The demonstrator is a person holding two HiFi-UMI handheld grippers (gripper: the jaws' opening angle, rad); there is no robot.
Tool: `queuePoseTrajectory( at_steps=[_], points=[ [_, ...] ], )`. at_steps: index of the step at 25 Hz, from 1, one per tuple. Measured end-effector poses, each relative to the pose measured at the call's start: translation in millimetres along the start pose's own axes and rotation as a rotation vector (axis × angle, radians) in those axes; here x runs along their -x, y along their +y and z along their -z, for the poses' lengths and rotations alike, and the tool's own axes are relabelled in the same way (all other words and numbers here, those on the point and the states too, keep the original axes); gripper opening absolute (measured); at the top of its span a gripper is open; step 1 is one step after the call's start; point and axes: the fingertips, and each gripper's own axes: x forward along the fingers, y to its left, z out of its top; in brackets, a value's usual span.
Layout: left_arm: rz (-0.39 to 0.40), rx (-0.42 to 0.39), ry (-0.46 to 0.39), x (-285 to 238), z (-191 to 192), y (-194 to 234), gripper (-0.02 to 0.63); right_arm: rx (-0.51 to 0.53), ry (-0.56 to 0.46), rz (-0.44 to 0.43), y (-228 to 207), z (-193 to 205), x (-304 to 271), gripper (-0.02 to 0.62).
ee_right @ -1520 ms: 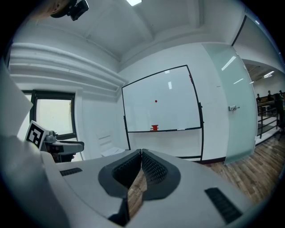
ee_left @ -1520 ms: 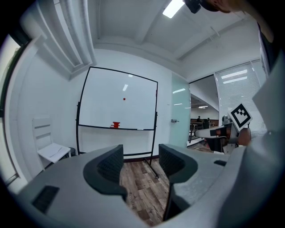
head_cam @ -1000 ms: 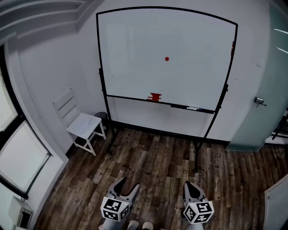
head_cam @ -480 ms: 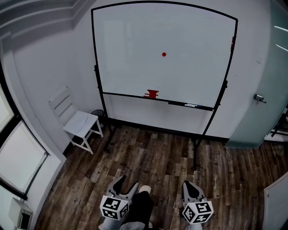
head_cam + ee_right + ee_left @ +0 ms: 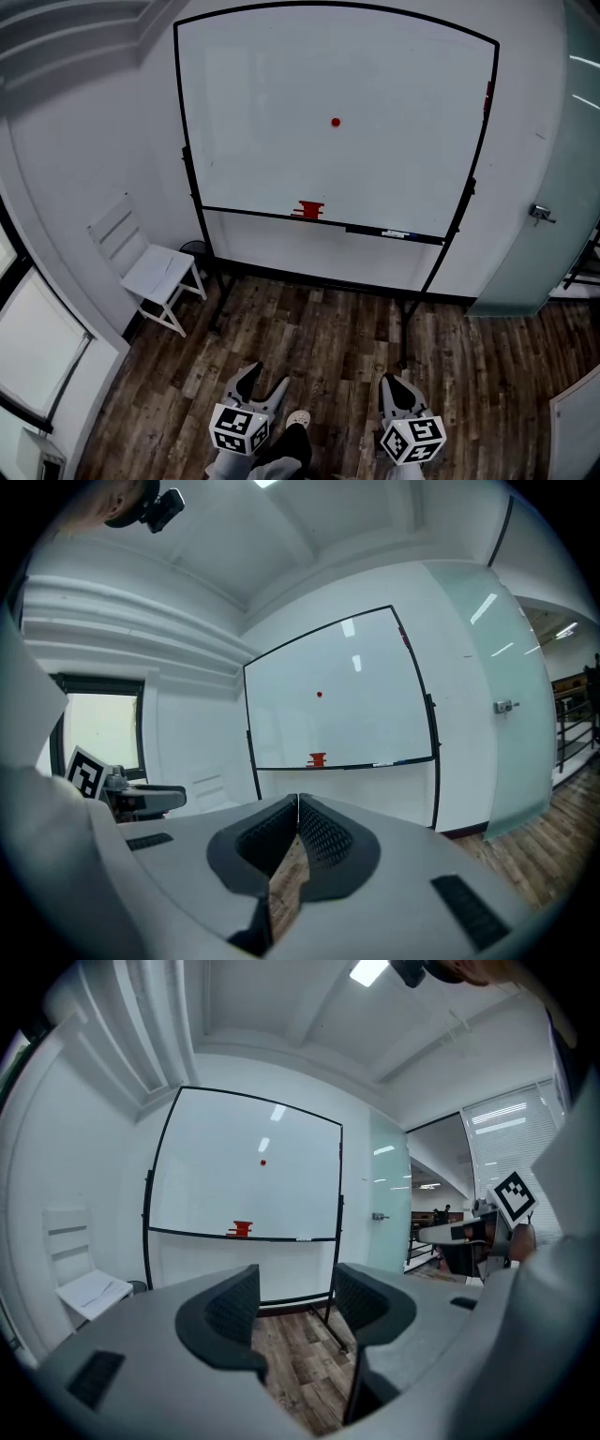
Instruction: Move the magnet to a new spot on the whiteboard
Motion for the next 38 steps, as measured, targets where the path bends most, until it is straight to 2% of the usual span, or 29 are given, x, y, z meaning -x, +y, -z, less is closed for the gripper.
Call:
queuePoseTrajectory(
  at_steps=[11,27,38],
  points=[
    [0.020,-0.012,-0.019,-89.2,-49.5,45.2,0.244,-0.016,-0.014,0.012,-32.2,-45.4,-92.6,0.028],
    [0.028,0.015,0.014,-189.3,-59.2,123.2,0.244,-0.024,0.036,0.048,-64.5,-57.4,-211.9,0.028],
    [0.044,0.011,-0.006,-254.2,-69.9,172.9,0.244,-0.030,0.003,0.091,-85.0,-67.8,-285.0,0.028]
  ],
)
